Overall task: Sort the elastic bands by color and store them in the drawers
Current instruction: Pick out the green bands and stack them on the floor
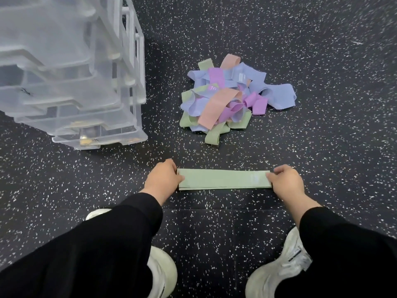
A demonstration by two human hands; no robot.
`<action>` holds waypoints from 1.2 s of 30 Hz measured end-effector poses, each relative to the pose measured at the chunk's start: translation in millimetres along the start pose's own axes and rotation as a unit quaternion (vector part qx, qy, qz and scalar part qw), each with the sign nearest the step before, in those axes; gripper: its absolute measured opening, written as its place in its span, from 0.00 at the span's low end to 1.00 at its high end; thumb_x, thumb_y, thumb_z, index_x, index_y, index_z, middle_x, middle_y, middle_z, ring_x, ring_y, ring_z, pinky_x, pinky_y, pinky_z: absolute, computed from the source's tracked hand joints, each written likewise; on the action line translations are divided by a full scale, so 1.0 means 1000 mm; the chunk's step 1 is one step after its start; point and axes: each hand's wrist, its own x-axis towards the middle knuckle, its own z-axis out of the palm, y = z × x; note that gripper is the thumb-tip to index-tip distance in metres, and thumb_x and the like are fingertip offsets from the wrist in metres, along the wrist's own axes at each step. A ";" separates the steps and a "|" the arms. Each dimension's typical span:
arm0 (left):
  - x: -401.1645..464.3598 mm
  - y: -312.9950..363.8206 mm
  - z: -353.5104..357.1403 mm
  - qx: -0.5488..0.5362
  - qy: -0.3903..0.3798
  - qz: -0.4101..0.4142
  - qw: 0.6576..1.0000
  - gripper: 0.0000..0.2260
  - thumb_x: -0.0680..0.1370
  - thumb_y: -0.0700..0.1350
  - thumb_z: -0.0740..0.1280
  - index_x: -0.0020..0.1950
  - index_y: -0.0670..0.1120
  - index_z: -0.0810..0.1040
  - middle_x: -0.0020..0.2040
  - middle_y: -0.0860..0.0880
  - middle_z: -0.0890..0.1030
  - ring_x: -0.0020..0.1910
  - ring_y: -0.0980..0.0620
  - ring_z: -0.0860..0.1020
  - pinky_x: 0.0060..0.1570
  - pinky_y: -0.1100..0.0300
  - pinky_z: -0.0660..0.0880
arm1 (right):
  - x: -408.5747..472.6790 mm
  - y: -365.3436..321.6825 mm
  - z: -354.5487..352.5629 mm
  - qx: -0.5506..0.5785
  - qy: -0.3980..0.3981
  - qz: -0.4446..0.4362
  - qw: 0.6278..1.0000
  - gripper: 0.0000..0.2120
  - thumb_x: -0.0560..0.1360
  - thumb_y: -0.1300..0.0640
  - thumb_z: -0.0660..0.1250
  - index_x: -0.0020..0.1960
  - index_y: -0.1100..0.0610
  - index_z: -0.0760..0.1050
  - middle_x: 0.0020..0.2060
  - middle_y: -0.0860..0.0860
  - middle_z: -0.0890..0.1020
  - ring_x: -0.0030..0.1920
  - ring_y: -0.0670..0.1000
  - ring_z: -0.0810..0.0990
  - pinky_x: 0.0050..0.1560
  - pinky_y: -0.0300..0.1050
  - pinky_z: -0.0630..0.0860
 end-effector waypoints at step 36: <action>0.020 0.053 -0.023 -0.022 0.054 0.134 0.989 0.10 0.84 0.52 0.60 0.55 0.48 0.77 0.52 0.49 0.77 0.48 0.46 0.78 0.51 0.48 0.77 | -0.005 -0.165 0.050 -0.001 -0.058 -0.212 0.976 0.11 0.81 0.53 0.63 0.54 0.57 0.83 0.48 0.54 0.85 0.48 0.54 0.79 0.46 0.45 0.71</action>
